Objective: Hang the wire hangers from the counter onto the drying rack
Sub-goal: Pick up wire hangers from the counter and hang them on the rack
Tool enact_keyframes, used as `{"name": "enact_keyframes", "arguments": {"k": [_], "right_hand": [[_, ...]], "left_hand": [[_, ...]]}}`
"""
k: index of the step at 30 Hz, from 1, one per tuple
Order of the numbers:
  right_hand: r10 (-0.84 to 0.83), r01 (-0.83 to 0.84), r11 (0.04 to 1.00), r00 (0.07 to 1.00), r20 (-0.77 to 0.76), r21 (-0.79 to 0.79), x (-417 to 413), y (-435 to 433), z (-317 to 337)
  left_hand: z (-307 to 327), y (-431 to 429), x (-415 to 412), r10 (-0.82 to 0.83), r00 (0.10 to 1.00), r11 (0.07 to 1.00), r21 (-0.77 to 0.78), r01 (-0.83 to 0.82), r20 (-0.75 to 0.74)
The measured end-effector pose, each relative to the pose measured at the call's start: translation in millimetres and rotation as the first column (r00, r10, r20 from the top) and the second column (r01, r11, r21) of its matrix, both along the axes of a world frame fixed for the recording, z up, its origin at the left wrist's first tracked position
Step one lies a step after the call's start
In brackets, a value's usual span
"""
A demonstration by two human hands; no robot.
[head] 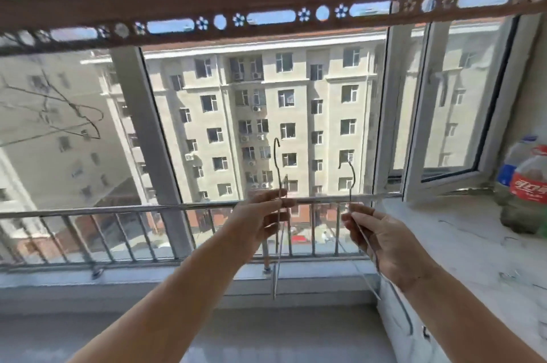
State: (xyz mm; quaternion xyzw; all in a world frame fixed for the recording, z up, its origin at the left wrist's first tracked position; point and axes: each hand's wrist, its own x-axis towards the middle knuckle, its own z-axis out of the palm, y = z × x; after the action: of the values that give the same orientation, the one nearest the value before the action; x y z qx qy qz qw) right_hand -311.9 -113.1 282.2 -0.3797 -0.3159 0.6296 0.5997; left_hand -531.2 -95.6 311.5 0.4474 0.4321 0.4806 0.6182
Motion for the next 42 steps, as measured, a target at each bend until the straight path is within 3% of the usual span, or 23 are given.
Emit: {"name": "enact_keyframes", "arguments": {"k": [10, 19, 28, 42], "right_hand": [[0.186, -0.178, 0.966, 0.982, -0.024, 0.189, -198, 43, 78], [0.171, -0.166, 0.921, 0.985, 0.016, 0.352, -329, 85, 160], [0.151, -0.156, 0.908, 0.988, 0.043, 0.39, -385, 130, 214], [0.156, -0.172, 0.926, 0.985, 0.075, 0.336, -398, 201, 209]], "left_hand": [[65, -8, -183, 0.202, 0.977, 0.978, 0.041, -0.205, 0.07], [142, 24, -286, 0.245, 0.969, 0.958, 0.145, -0.247, 0.033], [189, 77, -320, 0.271, 0.96, 0.936, 0.216, -0.279, 0.065], [180, 147, -343, 0.349, 0.932, 0.914, 0.184, -0.362, 0.1]]}}
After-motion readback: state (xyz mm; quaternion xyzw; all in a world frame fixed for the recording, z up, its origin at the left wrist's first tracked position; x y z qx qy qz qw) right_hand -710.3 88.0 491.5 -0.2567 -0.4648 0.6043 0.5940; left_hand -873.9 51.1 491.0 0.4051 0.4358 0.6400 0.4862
